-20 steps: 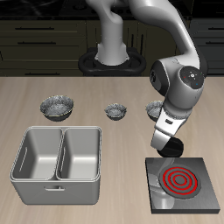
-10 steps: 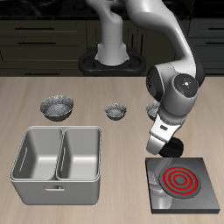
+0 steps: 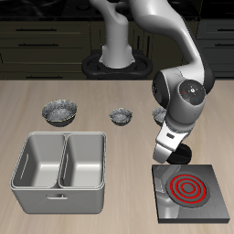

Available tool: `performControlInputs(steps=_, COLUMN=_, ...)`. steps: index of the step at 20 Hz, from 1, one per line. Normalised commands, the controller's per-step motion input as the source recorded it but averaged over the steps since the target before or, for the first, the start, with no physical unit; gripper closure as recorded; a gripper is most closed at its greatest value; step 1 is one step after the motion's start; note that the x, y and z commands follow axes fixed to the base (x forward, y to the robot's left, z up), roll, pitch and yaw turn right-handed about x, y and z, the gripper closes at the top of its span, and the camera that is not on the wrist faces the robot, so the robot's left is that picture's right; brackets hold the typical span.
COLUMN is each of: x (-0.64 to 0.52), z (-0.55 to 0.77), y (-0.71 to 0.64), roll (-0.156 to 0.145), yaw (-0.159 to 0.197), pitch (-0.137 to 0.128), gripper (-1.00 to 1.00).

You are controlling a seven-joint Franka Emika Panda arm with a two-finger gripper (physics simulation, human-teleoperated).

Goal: Turn off the flat stove

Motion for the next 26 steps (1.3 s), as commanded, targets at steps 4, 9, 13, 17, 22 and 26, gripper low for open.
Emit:
performControlInputs(steps=4, x=-0.02, z=0.04, y=0.00, roll=0.023, yaw=-0.032, pitch=-0.009, gripper=1.00)
performControlInputs(steps=9, x=0.07, z=0.23, y=-0.12, roll=-0.009, yaw=-0.140, pitch=-0.045, gripper=1.00)
performControlInputs(steps=13, x=0.04, z=0.17, y=-0.11, roll=-0.012, yaw=-0.113, pitch=-0.029, gripper=1.00)
performControlInputs(steps=17, x=0.06, z=0.24, y=-0.16, roll=-0.023, yaw=-0.143, pitch=-0.026, gripper=1.00)
performControlInputs(steps=22, x=0.01, z=0.20, y=-0.01, roll=-0.007, yaw=-0.116, pitch=-0.030, gripper=1.00)
performControlInputs(steps=26, x=0.00, z=0.21, y=-0.05, roll=-0.008, yaw=-0.112, pitch=-0.029, gripper=1.00)
